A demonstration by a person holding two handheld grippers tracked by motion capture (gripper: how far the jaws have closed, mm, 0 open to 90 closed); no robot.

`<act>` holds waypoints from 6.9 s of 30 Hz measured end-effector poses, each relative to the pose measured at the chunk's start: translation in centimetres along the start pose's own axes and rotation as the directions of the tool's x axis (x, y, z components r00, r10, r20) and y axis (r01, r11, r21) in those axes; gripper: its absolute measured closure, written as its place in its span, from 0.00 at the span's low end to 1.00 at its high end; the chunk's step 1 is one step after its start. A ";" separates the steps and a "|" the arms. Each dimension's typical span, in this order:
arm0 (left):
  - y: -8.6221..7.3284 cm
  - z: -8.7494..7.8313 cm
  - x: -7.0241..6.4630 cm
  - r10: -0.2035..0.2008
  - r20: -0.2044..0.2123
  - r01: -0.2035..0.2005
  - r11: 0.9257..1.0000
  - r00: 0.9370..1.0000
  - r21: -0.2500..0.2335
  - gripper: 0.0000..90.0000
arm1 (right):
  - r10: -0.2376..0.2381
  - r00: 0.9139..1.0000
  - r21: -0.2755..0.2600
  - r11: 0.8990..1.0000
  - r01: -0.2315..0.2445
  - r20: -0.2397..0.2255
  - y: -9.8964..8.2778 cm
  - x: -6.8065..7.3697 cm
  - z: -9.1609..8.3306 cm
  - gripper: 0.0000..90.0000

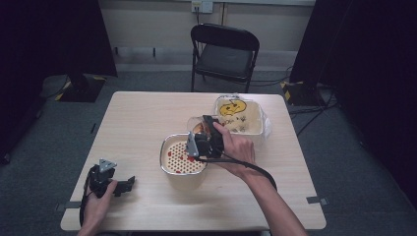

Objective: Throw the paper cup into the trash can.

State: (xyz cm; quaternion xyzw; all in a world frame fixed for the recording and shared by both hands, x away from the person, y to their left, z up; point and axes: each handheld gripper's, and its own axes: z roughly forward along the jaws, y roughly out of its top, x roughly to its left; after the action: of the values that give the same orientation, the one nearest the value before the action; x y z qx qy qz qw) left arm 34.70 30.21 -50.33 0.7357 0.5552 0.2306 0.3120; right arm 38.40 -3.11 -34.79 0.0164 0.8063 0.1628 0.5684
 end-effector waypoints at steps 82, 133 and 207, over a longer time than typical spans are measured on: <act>0.0 0.0 0.0 0.004 -0.001 -0.004 1.000 1.000 0.002 0.00 | -0.924 0.330 0.330 0.378 0.865 0.194 2.7 4.5 -1.2 0.63; 0.0 0.0 0.0 0.000 0.000 0.000 1.000 1.000 0.000 0.00 | 0.769 0.406 -0.142 0.389 -0.910 -0.494 -4.6 -6.7 -0.4 0.65; 0.0 0.0 0.0 0.000 0.000 0.000 1.000 1.000 0.000 0.00 | 0.909 0.321 0.107 0.359 -0.927 -0.266 -15.6 -4.3 -2.2 0.17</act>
State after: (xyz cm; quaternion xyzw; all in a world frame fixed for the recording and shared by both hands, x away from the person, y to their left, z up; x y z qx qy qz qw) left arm 34.70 30.21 -50.33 0.7357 0.5552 0.2306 0.3121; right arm 40.32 -19.37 -34.63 0.4275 0.7206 0.4821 0.2560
